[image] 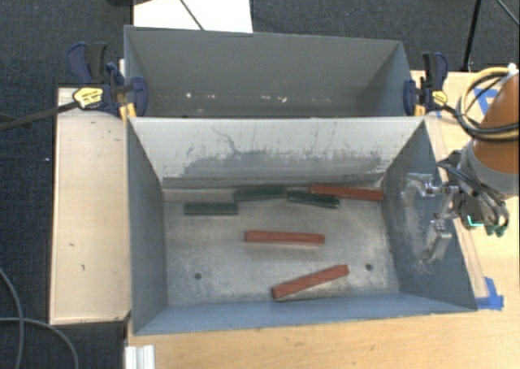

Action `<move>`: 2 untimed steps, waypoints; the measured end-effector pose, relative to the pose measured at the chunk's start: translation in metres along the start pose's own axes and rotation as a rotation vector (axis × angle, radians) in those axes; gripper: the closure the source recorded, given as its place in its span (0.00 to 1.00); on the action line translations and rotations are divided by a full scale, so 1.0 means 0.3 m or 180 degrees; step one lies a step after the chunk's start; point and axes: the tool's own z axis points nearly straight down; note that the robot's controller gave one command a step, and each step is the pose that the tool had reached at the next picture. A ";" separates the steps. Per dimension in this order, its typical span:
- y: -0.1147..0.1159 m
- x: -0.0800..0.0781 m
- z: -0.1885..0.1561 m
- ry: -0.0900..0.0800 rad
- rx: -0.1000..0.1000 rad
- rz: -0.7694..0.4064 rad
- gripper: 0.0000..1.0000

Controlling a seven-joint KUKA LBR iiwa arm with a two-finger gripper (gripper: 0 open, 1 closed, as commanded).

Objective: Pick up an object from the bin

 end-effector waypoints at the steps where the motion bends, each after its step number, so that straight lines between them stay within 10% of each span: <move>1: 0.001 -0.006 -0.013 -0.0025 0.0006 -0.0013 0.00; 2: 0.111 0.002 0.161 -0.0041 0.0012 -0.0219 0.00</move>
Offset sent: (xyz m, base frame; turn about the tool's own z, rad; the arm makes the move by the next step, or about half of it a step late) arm -0.0065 0.0782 -0.1198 -0.1533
